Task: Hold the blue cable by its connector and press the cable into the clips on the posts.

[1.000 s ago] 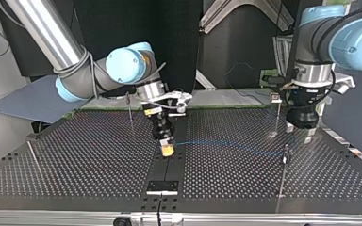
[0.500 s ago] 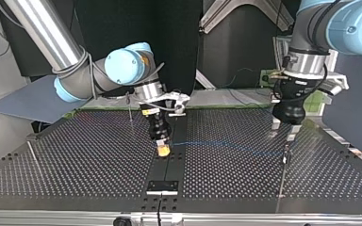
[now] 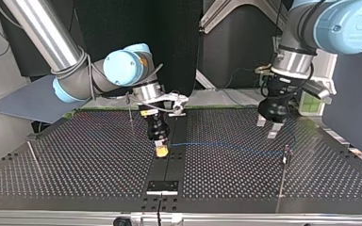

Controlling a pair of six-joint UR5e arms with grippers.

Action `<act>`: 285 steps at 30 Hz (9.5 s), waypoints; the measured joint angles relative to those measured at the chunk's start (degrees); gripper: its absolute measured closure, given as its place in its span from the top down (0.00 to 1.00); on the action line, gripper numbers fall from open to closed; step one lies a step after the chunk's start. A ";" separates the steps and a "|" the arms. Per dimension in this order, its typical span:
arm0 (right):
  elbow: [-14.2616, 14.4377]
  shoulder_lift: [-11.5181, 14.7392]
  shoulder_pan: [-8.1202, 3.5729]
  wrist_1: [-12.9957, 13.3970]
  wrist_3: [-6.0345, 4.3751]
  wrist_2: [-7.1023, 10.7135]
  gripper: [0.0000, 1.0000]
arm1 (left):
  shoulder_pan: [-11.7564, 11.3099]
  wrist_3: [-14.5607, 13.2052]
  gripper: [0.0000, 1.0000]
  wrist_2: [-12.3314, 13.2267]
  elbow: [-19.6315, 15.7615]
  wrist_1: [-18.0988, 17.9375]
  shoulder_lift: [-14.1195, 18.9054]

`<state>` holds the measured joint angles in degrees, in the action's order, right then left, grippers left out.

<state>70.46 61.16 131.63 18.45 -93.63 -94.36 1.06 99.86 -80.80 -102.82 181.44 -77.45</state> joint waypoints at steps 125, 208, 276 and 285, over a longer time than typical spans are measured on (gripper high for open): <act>-0.01 -0.01 -1.74 -1.43 0.44 0.35 0.00 | 9.76 -10.02 0.80 -22.58 12.75 -8.63 -15.69; 21.79 -0.18 0.66 5.29 0.22 -5.69 0.00 | 19.26 -8.61 0.00 -28.70 -9.84 -30.34 -23.85; 47.01 -13.75 -13.23 34.62 -7.09 -4.71 0.00 | 33.39 -5.06 0.00 -29.77 -8.68 -53.49 -50.29; 46.99 -13.78 -17.10 36.20 -8.59 -3.49 0.00 | 35.11 -4.55 0.00 -30.90 -4.22 -53.21 -54.99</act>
<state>117.45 47.38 114.53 54.66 -102.22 -97.85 36.17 95.31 -111.70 -107.04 128.23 -132.44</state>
